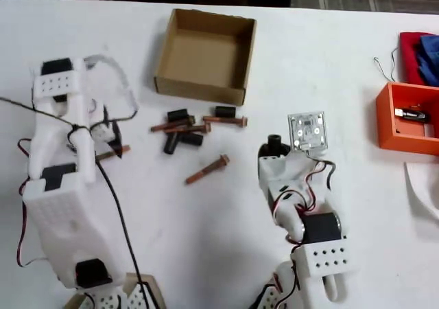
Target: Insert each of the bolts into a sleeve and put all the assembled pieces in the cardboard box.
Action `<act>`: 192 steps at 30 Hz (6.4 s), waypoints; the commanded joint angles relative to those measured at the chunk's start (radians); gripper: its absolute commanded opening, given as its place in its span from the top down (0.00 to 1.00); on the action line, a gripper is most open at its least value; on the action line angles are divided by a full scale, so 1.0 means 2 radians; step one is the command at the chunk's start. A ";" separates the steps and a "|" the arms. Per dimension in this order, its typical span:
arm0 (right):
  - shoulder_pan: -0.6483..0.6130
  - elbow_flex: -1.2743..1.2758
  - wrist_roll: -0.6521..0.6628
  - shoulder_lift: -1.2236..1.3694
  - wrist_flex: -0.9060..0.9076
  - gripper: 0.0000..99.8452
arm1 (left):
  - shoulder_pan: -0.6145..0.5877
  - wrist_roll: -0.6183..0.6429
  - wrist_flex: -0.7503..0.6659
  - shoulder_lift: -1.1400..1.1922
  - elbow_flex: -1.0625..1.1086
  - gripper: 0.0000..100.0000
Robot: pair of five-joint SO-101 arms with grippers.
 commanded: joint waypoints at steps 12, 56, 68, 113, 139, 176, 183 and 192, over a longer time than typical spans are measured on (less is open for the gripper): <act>0.002 -0.003 -0.005 -0.012 0.000 0.98 | 0.002 0.341 -0.018 -0.002 0.007 0.75; 0.002 -0.003 -0.005 -0.012 0.000 0.98 | 0.002 0.433 0.012 -0.044 -0.067 0.75; 0.002 -0.003 -0.005 -0.012 0.000 0.98 | 0.015 0.430 -0.018 -0.140 0.154 0.75; 0.002 -0.003 -0.005 -0.012 0.000 0.98 | -0.015 0.463 0.009 0.160 -0.104 0.75; 0.002 -0.003 -0.005 -0.012 0.000 0.98 | 0.044 0.463 0.012 0.041 -0.115 0.75; 0.002 -0.003 -0.005 -0.012 0.000 0.98 | -0.014 0.511 -0.114 0.091 -0.115 0.75; 0.002 -0.003 -0.005 -0.012 0.000 0.98 | -0.014 0.509 -0.112 0.091 -0.115 0.75; 0.002 -0.003 -0.005 -0.012 0.000 0.98 | -0.015 0.509 -0.111 0.133 -0.116 0.93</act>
